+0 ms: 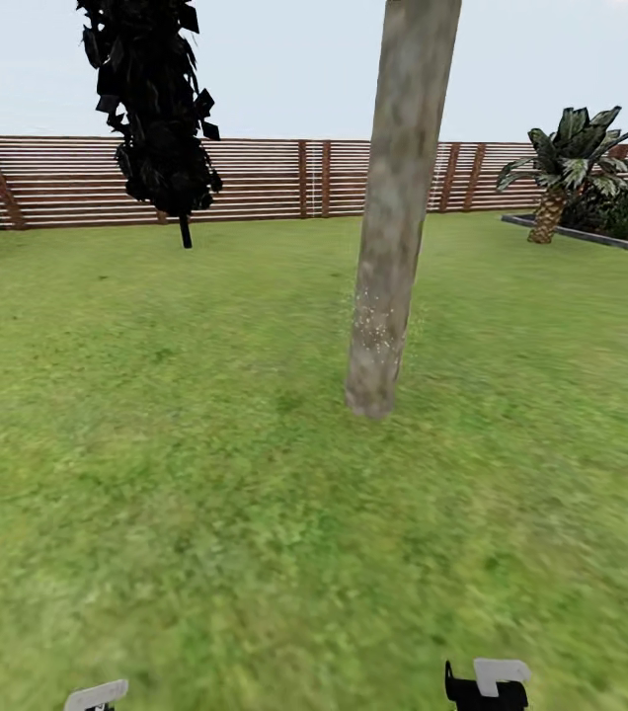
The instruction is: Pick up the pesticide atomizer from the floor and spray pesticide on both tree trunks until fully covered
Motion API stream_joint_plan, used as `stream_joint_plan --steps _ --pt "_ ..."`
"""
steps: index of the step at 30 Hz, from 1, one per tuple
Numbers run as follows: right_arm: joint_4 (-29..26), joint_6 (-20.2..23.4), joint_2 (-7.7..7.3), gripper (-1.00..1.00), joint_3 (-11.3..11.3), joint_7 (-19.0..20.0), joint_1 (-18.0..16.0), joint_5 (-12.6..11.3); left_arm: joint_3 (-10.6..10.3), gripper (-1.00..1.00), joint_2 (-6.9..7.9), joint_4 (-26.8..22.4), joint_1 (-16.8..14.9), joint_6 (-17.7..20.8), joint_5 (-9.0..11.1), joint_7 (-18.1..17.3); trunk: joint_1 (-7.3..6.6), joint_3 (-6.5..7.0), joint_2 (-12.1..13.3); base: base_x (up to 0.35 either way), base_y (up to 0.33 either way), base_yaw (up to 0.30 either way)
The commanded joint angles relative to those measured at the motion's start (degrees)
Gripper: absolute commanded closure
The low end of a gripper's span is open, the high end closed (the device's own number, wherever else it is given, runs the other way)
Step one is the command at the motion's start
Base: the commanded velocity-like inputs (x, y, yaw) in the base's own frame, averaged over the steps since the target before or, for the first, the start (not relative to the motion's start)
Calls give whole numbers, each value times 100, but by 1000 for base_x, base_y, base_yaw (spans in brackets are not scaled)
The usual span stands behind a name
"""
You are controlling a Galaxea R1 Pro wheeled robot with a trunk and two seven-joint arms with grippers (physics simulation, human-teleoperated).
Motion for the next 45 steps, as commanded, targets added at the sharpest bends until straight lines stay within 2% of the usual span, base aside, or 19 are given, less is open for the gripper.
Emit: stream_joint_plan --steps 1,6,45 --pt "0 0 0 -100 -2 0 0 0 1 100 0 0 0 -5 2 -2 0 0 0 -243 -173 281" --pt "0 0 0 -100 4 -1 7 0 1 100 0 0 0 0 4 -2 0 0 0 -188 -46 281" --pt "0 -7 0 -100 6 0 23 8 18 100 9 0 0 -26 35 7 0 0 0 -16 0 281"
